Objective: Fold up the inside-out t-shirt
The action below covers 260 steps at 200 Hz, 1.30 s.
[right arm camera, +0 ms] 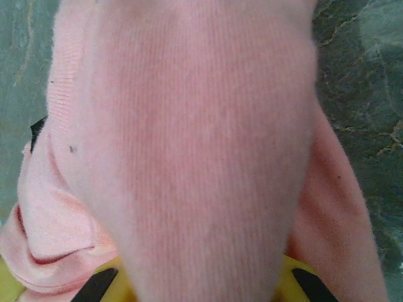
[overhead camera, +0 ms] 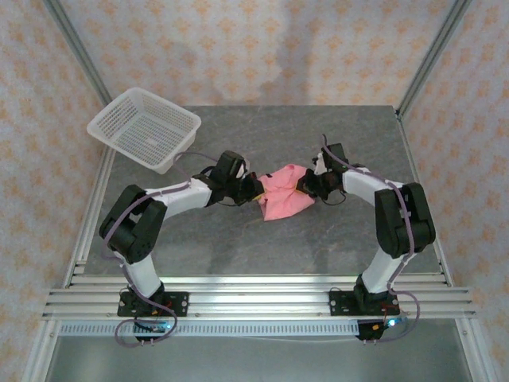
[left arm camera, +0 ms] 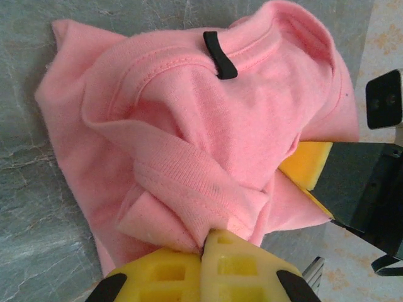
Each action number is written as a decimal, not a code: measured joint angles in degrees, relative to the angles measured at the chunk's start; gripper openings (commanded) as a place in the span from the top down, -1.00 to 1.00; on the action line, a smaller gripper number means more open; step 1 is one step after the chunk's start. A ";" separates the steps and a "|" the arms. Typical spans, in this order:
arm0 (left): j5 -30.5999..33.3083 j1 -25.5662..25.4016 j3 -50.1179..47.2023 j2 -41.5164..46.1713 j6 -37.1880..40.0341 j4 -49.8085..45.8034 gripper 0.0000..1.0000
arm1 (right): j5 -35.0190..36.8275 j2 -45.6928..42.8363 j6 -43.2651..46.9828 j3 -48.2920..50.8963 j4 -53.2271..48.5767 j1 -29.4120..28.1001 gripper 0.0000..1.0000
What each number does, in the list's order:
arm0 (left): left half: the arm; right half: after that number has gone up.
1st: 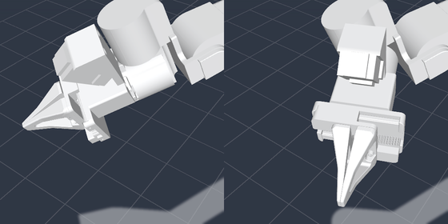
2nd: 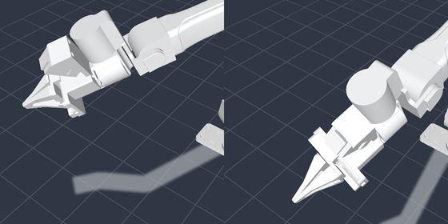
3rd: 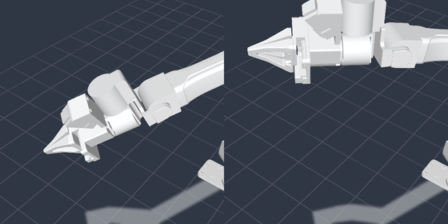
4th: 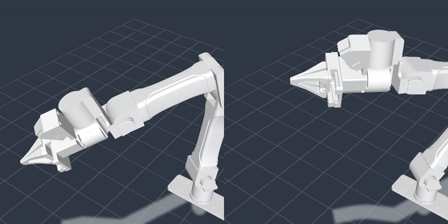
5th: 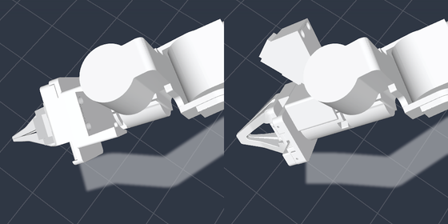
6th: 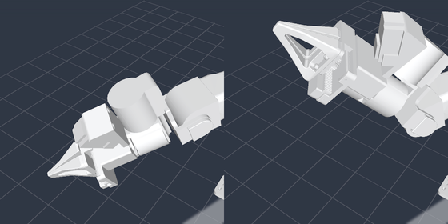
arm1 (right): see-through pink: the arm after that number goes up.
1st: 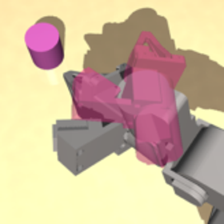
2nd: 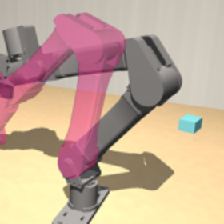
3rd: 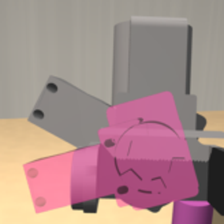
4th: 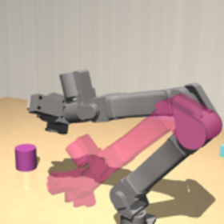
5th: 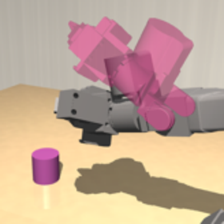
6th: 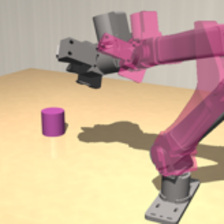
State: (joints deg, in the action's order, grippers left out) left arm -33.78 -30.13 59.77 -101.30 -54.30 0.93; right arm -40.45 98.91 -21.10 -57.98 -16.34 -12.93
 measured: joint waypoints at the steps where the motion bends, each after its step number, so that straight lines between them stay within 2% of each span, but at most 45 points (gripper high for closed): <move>1: 0.07 -0.02 0.02 0.00 0.00 -0.02 1.00 | 0.02 0.02 -0.02 0.00 0.00 0.00 0.93; 41: 6.93 -0.26 3.32 -0.07 4.11 -5.16 1.00 | 0.00 3.13 -0.15 -3.26 -3.28 0.00 0.51; 70: 8.26 -0.11 3.85 -1.84 6.10 -3.50 0.75 | 0.94 4.83 0.87 -4.63 -6.91 0.00 0.19; 98: 10.45 -0.02 1.49 -1.38 7.10 -3.58 0.54 | 2.86 1.88 2.19 -4.68 -12.17 0.04 -0.16; 131: 13.70 1.42 0.35 5.66 9.94 -9.09 0.44 | 5.22 -4.94 2.95 -7.78 -17.07 0.22 -0.16; 158: 14.75 1.36 4.22 9.14 11.28 -11.69 0.73 | 6.95 -5.55 0.76 -11.93 -15.28 0.22 -0.05; 185: 14.49 -0.96 11.54 3.91 10.19 -10.25 0.79 | 9.81 -2.36 -2.40 -13.27 -11.65 0.22 0.10; 205: 13.53 -2.84 13.16 -1.57 7.61 -6.82 0.79 | 10.75 3.23 -3.52 -14.21 -10.08 0.22 0.25; 242: 11.45 -3.98 5.90 -8.15 1.68 -1.86 0.85 | 10.05 12.44 -3.32 -15.87 -11.06 0.20 0.32; 260: 9.73 -4.00 2.91 -8.79 0.13 -0.94 0.85 | 10.38 12.28 -2.71 -16.98 -13.27 0.20 0.23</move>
State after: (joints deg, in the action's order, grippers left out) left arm -24.05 -34.13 62.67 -110.08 -54.17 -0.01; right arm -30.06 111.20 -23.81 -74.96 -29.61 -12.73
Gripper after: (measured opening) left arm 0.075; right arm 0.353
